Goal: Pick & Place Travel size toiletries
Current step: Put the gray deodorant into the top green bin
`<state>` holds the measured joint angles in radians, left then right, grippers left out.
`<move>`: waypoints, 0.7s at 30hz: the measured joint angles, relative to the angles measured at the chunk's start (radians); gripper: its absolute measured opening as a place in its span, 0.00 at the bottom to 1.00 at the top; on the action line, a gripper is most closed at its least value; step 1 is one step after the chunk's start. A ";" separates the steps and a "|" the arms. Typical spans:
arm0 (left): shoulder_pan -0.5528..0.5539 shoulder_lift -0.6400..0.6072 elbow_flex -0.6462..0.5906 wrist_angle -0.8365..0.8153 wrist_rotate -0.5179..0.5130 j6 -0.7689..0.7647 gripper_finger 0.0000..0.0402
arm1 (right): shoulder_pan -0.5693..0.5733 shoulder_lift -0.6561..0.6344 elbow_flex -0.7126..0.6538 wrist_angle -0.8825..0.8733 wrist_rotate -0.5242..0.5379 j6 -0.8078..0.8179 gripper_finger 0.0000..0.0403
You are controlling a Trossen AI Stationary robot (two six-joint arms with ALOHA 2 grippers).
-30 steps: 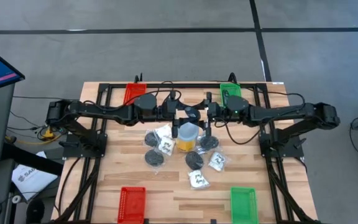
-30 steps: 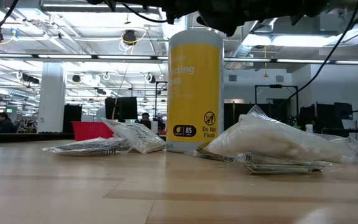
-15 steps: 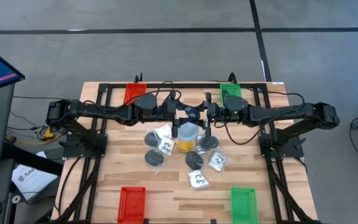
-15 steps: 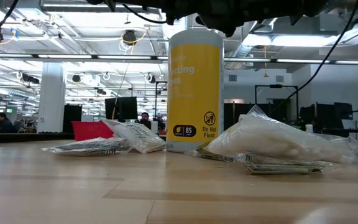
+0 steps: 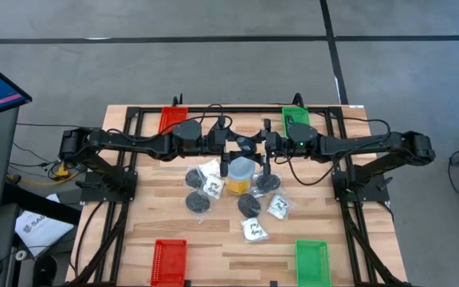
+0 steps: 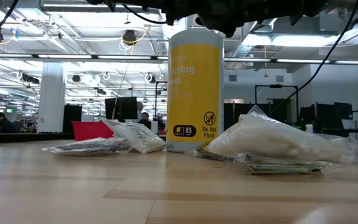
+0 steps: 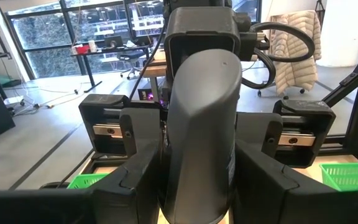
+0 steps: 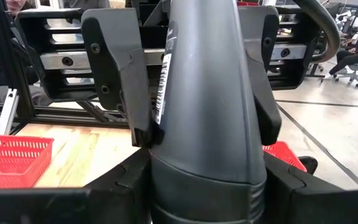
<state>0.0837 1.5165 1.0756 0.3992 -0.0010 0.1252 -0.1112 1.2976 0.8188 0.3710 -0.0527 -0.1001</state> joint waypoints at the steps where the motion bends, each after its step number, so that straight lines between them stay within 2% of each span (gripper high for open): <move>1: 0.000 0.000 0.000 0.000 0.000 -0.001 0.40 | 0.000 0.000 0.000 0.000 0.000 0.002 0.44; 4: 0.000 0.000 0.000 0.000 0.000 -0.001 0.40 | 0.000 -0.001 0.000 0.000 0.000 0.003 0.44; 9: 0.000 -0.001 0.000 -0.003 0.003 0.001 0.54 | 0.000 -0.003 0.000 0.000 0.000 0.008 0.44; 12: 0.000 -0.001 0.000 -0.004 -0.008 0.001 0.58 | -0.004 -0.004 0.000 0.000 0.001 0.021 0.44; 21: 0.000 -0.007 -0.001 -0.023 -0.081 0.040 0.59 | -0.016 -0.026 -0.001 -0.044 0.002 0.022 0.44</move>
<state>0.0834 1.5092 1.0744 0.3767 -0.0820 0.1651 -0.1277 1.2715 0.8178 0.3270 -0.0507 -0.0776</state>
